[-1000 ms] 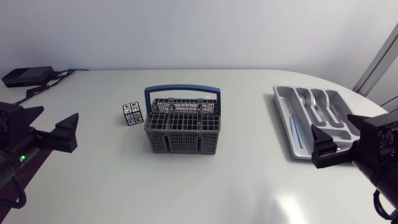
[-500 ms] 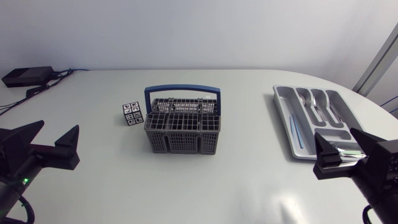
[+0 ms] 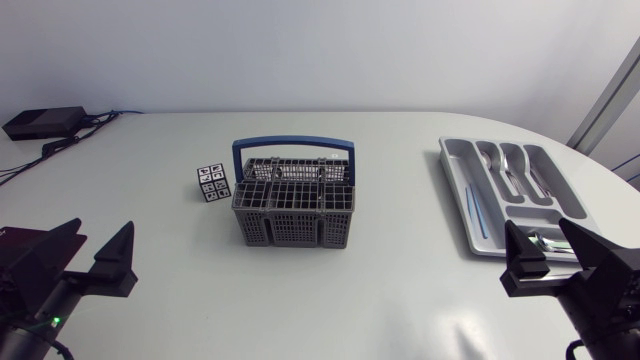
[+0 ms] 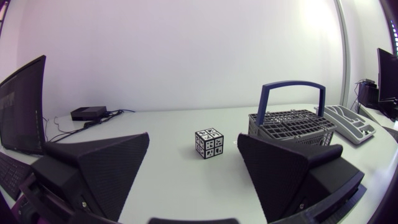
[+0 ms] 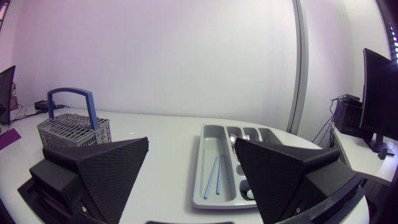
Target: Transfer all utensils from the basket to the drawer tray.
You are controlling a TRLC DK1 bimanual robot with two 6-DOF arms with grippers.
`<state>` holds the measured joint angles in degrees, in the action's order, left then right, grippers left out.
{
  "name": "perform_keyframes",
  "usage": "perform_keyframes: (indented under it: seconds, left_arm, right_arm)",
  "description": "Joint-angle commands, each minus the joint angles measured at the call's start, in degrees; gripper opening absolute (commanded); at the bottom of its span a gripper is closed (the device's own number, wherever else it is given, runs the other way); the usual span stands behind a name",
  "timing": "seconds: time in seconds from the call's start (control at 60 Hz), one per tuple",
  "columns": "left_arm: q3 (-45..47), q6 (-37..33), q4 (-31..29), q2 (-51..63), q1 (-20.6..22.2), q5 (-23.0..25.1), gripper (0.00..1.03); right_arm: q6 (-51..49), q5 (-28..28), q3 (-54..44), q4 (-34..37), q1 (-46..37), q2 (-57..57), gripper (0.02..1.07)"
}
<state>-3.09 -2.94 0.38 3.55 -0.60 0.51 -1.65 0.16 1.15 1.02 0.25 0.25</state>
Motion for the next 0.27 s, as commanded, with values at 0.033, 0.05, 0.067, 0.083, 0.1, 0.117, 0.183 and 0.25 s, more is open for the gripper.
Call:
perform_keyframes:
  seconds: [0.033, 0.05, 0.067, 0.083, 0.1, 0.117, 0.183, 0.25]
  left_arm:
    - [3.09, 2.94, -0.38, -3.55, 0.60, -0.51, 0.99]
    - [3.09, 2.94, -0.38, -3.55, 0.60, -0.51, 0.99]
    - [3.09, 2.94, -0.38, -3.55, 0.60, -0.51, 0.99]
    - [3.09, 2.94, -0.38, -3.55, 0.60, -0.51, 0.99]
    - [3.09, 2.94, -0.38, -3.55, 0.60, -0.51, 0.99]
    - [3.09, 2.94, -0.38, -3.55, 0.60, -0.51, 0.99]
    - [3.09, 2.94, -0.38, -3.55, 0.60, -0.51, 0.99]
    - [3.09, 2.94, -0.38, -3.55, 0.60, -0.51, 0.99]
  right_arm:
    - [1.65, -0.16, -1.15, -1.02, -0.25, -0.25, 1.02]
    - [1.65, -0.16, -1.15, -1.02, -0.25, -0.25, 1.02]
    - [1.65, -0.16, -1.15, -1.02, -0.25, -0.25, 1.02]
    - [1.65, -0.16, -1.15, -1.02, -0.25, -0.25, 1.02]
    - [1.65, -0.16, -1.15, -1.02, -0.25, -0.25, 1.02]
    - [1.65, -0.16, -1.15, -1.02, -0.25, -0.25, 1.02]
    - [1.65, -0.16, -1.15, -1.02, -0.25, -0.25, 1.02]
    - [1.65, -0.16, -1.15, -1.02, -0.25, -0.25, 1.02]
